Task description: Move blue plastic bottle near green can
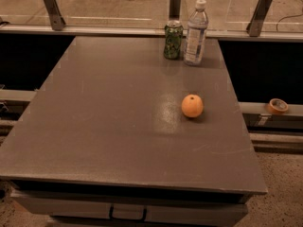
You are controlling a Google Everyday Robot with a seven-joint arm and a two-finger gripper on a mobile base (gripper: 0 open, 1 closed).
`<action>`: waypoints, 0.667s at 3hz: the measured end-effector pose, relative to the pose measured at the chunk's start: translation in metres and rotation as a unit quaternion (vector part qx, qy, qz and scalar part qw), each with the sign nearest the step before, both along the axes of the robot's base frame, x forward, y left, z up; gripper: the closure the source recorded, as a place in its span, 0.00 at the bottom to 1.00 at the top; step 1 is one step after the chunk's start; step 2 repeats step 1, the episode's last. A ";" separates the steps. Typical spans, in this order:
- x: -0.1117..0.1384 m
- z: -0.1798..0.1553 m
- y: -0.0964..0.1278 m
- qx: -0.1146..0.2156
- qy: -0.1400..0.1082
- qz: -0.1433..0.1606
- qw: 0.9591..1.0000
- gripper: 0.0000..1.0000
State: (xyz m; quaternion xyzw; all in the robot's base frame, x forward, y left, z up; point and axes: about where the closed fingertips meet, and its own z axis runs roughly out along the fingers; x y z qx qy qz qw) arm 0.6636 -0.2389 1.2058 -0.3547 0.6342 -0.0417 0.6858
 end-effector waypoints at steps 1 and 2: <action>-0.008 0.030 -0.005 -0.036 -0.046 -0.001 0.998 0.00; -0.008 0.030 -0.005 -0.036 -0.046 -0.001 0.998 0.00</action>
Offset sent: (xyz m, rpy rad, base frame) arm 0.0000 0.0000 0.0000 0.0000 0.0000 0.0000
